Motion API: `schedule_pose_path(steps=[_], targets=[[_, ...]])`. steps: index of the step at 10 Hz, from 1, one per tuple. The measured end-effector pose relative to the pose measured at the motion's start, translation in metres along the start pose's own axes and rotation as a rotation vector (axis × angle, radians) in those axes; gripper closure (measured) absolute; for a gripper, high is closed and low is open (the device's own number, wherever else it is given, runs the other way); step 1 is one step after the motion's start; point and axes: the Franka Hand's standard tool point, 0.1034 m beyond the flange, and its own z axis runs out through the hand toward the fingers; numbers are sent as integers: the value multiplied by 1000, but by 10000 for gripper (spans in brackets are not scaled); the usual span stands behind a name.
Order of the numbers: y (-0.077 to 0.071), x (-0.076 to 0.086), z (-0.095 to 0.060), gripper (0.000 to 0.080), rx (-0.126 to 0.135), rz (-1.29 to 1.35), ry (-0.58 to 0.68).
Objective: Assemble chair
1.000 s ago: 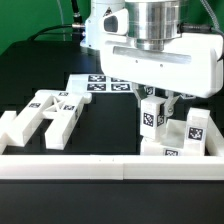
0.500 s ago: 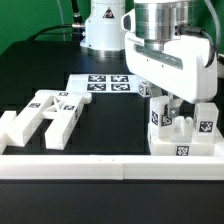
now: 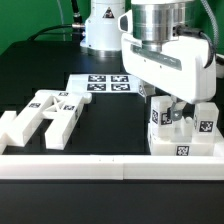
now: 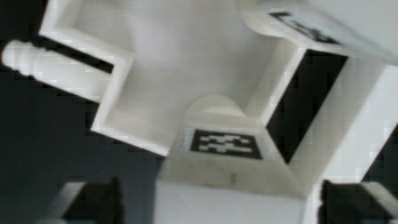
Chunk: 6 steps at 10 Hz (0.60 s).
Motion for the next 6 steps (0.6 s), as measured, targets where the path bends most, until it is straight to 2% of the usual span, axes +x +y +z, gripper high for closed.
schedule_pose_path(steps=[1, 4, 6], targets=[[0, 0, 0, 181, 0, -133, 0], [-1, 0, -2, 151, 2, -392, 1], [-5, -5, -7, 151, 8, -538, 6]])
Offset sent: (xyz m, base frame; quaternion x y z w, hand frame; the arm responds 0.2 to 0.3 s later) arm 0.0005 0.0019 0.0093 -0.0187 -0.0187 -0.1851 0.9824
